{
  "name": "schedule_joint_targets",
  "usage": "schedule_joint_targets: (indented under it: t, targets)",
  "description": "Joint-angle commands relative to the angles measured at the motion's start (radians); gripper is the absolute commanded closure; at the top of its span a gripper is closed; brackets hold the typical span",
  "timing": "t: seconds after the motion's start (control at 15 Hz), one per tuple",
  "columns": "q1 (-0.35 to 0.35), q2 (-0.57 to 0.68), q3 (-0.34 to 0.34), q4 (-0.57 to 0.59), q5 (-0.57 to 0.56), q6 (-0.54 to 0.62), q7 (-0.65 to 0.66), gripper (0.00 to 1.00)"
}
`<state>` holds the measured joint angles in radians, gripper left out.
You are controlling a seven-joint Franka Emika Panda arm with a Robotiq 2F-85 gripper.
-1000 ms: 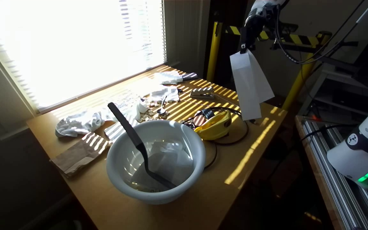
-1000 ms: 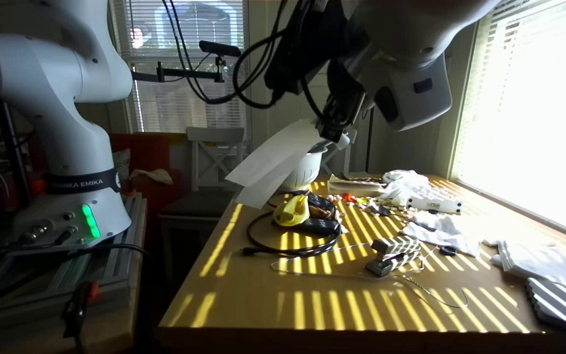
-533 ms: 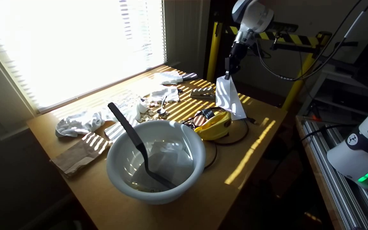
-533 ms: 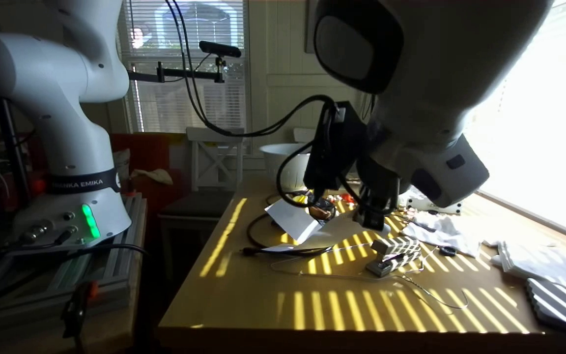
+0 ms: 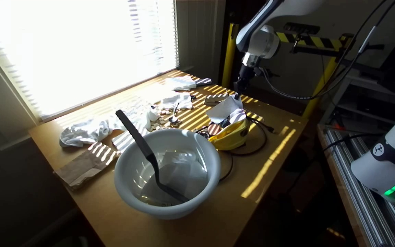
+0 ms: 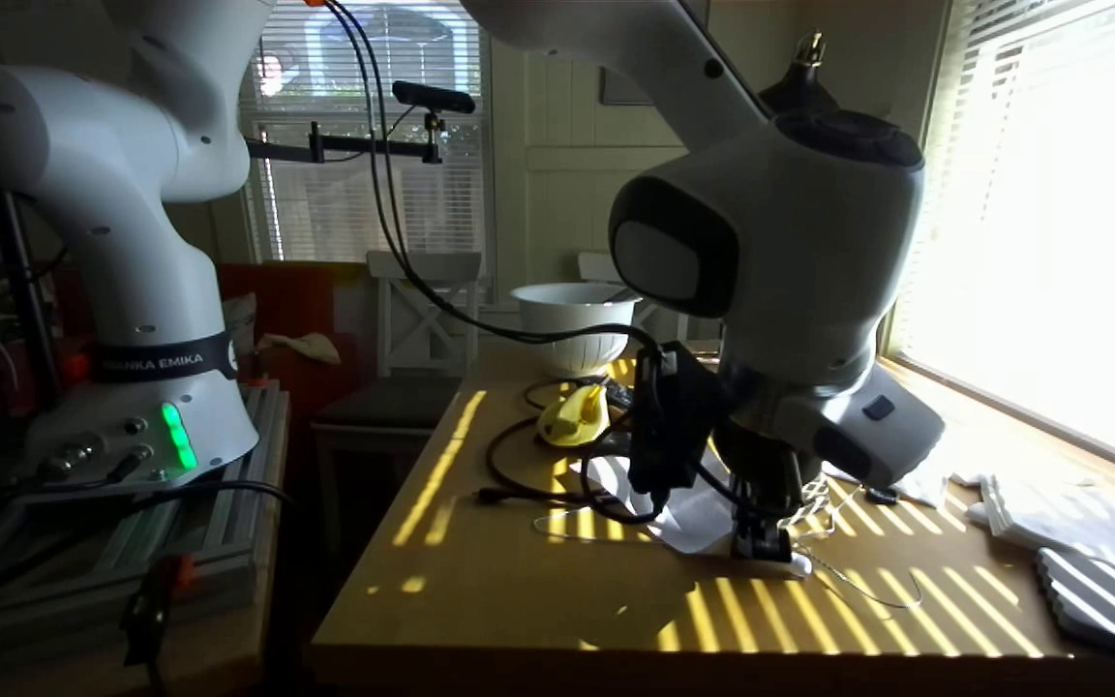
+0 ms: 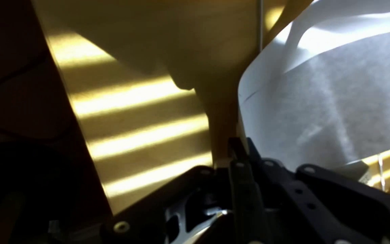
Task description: Turn the stapler, then pick up the paper from the table and staple it
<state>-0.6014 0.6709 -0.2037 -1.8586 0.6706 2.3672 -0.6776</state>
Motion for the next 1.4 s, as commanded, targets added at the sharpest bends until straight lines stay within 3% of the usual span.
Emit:
schedule_joint_targets:
  t: [0.0, 0.47, 1.0, 1.33]
  targets:
    - [-0.035, -0.008, 0.021, -0.004, -0.075, -0.008, -0.013, 1.0]
    - [-0.106, -0.046, 0.079, -0.01, -0.089, -0.03, -0.075, 1.0]
    - [-0.103, -0.074, 0.089, -0.038, -0.189, -0.093, -0.106, 1.0]
    - [-0.124, -0.068, 0.126, -0.044, -0.116, 0.001, -0.118, 1.0]
